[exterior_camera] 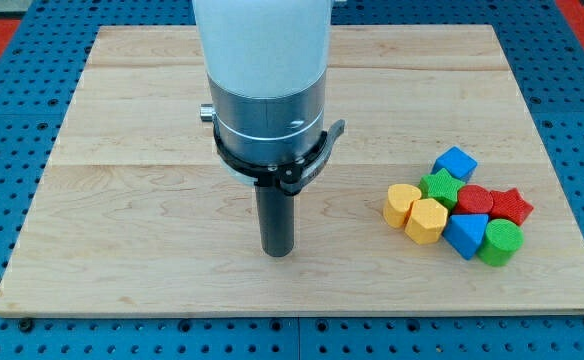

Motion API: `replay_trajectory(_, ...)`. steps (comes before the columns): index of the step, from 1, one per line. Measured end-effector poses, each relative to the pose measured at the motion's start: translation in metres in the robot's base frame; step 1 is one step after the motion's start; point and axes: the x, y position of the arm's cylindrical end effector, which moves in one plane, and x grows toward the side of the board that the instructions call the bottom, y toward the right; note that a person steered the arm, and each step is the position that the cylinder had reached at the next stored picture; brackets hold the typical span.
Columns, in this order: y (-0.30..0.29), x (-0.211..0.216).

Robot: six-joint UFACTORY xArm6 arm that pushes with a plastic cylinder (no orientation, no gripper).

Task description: Push the green star into the yellow heart

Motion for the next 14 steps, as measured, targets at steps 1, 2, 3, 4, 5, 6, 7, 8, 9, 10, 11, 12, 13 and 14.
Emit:
replay_trajectory(1,0.011,0.040)
replay_trajectory(2,0.023,0.064)
replay_trajectory(3,0.029,0.065)
replay_trajectory(4,0.042,0.065)
replay_trajectory(5,0.069,0.064)
replay_trajectory(6,0.162,0.064)
replay_trajectory(7,0.183,0.064)
replay_trajectory(8,0.270,0.062)
replay_trajectory(9,0.279,0.062)
replay_trajectory(10,0.310,0.060)
replay_trajectory(11,0.323,0.057)
replay_trajectory(12,0.311,-0.021)
replay_trajectory(13,0.303,-0.030)
replay_trajectory(14,0.279,-0.050)
